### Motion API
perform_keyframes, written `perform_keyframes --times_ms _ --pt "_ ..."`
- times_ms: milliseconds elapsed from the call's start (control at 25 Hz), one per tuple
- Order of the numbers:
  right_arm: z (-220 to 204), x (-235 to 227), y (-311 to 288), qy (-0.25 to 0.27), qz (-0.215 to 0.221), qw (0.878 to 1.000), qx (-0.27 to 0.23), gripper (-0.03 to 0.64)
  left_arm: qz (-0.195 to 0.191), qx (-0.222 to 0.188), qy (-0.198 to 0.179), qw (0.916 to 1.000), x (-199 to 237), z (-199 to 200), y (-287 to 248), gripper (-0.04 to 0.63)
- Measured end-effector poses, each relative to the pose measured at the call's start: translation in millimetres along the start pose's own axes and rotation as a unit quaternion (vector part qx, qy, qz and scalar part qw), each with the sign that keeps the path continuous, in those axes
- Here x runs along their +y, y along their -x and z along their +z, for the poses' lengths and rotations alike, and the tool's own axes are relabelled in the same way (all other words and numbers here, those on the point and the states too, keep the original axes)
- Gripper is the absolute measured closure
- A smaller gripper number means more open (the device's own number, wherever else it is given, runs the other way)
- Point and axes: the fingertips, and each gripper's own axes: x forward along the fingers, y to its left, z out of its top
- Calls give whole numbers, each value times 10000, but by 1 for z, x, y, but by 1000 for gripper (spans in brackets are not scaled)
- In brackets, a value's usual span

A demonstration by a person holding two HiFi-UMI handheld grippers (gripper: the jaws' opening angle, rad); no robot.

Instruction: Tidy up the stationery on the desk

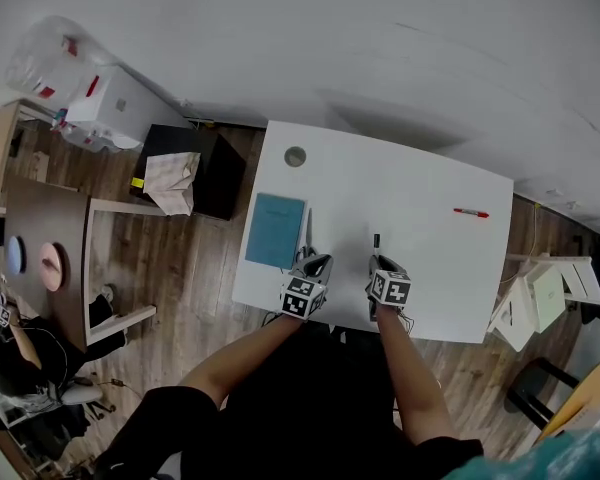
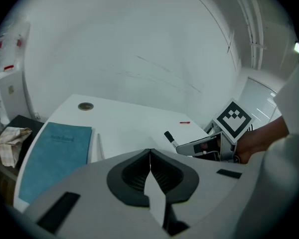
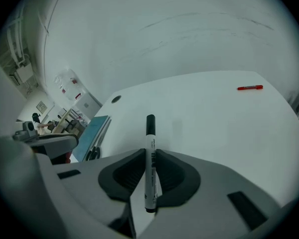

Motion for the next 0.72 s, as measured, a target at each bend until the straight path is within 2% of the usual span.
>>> perform_keyframes --times_ms 280,440,640,720 --pt "4 60 -38 184 -114 9998 1 535 106 -92 156 9998 55 -5 35 581" --pt "8 85 -55 27 -201 9998 2 535 112 -161 181 9996 81 -6 53 581" --pt "8 105 -73 -144 -333 9993 26 535 194 -249 531 9981 117 -10 76 581" --pt "7 110 -79 -224 -364 9991 56 535 206 -246 518 9981 127 -12 82 581"
